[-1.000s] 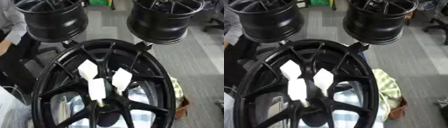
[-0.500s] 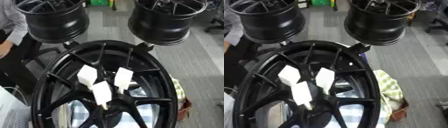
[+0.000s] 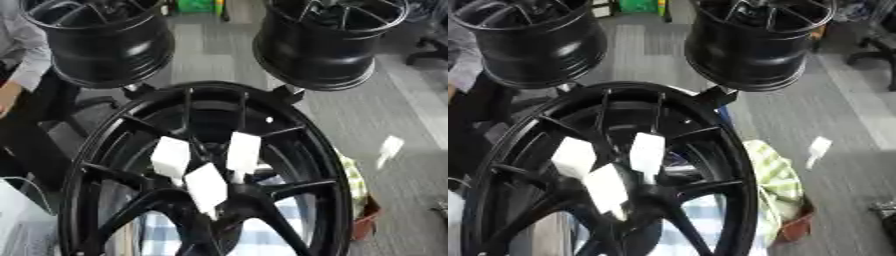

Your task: Pull the pin out of the wheel hub.

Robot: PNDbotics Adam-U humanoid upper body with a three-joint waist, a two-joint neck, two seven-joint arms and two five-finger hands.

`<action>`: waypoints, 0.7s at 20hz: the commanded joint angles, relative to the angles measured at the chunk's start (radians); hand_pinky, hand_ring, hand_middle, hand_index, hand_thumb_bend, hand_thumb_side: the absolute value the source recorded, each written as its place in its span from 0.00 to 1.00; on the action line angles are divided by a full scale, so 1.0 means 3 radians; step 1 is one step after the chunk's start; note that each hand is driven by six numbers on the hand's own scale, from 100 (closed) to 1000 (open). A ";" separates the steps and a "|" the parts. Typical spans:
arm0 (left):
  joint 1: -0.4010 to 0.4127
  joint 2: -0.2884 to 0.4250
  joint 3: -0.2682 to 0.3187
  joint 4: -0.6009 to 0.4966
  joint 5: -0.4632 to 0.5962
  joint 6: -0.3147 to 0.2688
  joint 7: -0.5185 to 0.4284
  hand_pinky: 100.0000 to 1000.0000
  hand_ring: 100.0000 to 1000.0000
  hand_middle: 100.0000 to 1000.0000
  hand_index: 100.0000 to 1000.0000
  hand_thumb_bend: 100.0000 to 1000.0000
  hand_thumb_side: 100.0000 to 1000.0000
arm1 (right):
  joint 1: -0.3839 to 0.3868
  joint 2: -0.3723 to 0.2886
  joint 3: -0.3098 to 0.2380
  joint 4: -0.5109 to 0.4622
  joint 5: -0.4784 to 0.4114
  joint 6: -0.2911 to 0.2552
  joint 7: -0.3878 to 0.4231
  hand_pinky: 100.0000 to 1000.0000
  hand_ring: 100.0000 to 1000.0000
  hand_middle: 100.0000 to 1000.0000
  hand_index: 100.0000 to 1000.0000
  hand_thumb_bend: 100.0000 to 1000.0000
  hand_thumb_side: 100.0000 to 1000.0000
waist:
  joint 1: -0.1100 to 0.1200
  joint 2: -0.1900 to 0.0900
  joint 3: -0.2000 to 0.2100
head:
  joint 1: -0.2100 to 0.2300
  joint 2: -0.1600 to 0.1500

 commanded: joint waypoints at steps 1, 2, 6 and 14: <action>-0.0024 0.0109 0.0025 -0.0056 -0.0006 -0.0009 -0.0004 0.73 0.83 0.69 0.86 0.23 0.73 | -0.0036 -0.0111 -0.0039 -0.0099 -0.0007 0.0007 -0.0005 0.84 0.85 0.85 0.87 0.24 0.31 | -0.0009 -0.0072 -0.0001 | -0.0012 0.0014; -0.0024 0.0111 0.0025 -0.0056 -0.0007 -0.0010 -0.0006 0.73 0.83 0.69 0.86 0.23 0.73 | -0.0034 -0.0112 -0.0038 -0.0107 -0.0013 0.0008 -0.0011 0.84 0.85 0.85 0.87 0.24 0.31 | -0.0010 -0.0074 0.0000 | -0.0010 0.0014; -0.0015 0.0113 0.0026 -0.0056 -0.0007 -0.0008 -0.0005 0.73 0.83 0.69 0.86 0.23 0.73 | -0.0024 -0.0120 -0.0039 -0.0146 -0.0056 0.0003 -0.0022 0.84 0.84 0.84 0.86 0.22 0.31 | -0.0018 -0.0082 0.0004 | -0.0001 0.0020; -0.0014 0.0116 0.0032 -0.0056 -0.0016 -0.0015 -0.0002 0.73 0.83 0.69 0.86 0.23 0.72 | 0.0294 -0.0310 0.0010 -0.0904 -0.0634 -0.0153 -0.0069 0.83 0.81 0.79 0.84 0.09 0.43 | -0.0036 -0.0093 0.0019 | 0.0023 0.0029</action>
